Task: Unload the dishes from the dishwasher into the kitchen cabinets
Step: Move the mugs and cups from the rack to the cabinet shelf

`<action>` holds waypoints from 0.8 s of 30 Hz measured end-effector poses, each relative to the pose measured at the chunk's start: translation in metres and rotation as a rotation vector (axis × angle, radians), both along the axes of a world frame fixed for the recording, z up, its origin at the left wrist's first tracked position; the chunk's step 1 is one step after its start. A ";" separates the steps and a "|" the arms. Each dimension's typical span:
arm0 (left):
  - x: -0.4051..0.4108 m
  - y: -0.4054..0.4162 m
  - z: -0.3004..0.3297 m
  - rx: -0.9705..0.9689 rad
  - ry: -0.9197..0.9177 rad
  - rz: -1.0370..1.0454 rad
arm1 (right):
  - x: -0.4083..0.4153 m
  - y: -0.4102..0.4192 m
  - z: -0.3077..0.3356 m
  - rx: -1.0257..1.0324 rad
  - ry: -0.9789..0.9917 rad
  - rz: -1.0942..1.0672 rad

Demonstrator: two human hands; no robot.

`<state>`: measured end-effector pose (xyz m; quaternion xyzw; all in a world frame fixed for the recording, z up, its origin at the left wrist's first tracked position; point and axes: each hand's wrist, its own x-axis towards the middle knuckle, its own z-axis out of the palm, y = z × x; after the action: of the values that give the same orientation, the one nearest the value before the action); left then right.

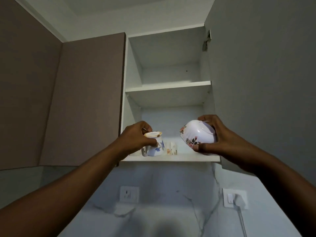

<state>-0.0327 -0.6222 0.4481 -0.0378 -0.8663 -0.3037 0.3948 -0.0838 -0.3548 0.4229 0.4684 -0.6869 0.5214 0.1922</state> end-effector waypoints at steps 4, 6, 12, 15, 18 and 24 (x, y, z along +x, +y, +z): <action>-0.072 -0.015 0.007 0.007 -0.032 0.023 | -0.085 -0.026 0.017 -0.036 -0.037 -0.022; -0.101 -0.024 0.005 0.017 -0.070 0.034 | -0.122 -0.040 0.021 -0.051 -0.093 -0.021; -0.150 -0.044 -0.006 -0.007 -0.119 0.043 | -0.194 -0.068 0.024 0.018 -0.168 -0.134; -0.158 -0.053 0.003 -0.071 -0.212 0.036 | -0.222 -0.076 0.028 0.145 -0.190 -0.241; -0.158 -0.058 0.013 -0.190 -0.299 0.068 | -0.250 -0.080 0.034 0.254 -0.220 -0.366; -0.158 -0.062 0.013 -0.383 -0.265 0.138 | -0.288 -0.086 0.043 0.488 -0.205 -0.594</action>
<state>-0.1910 -0.6844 0.4611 -0.0125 -0.9528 -0.1088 0.2831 -0.3715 -0.4406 0.4659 0.2269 -0.9118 0.3086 0.1480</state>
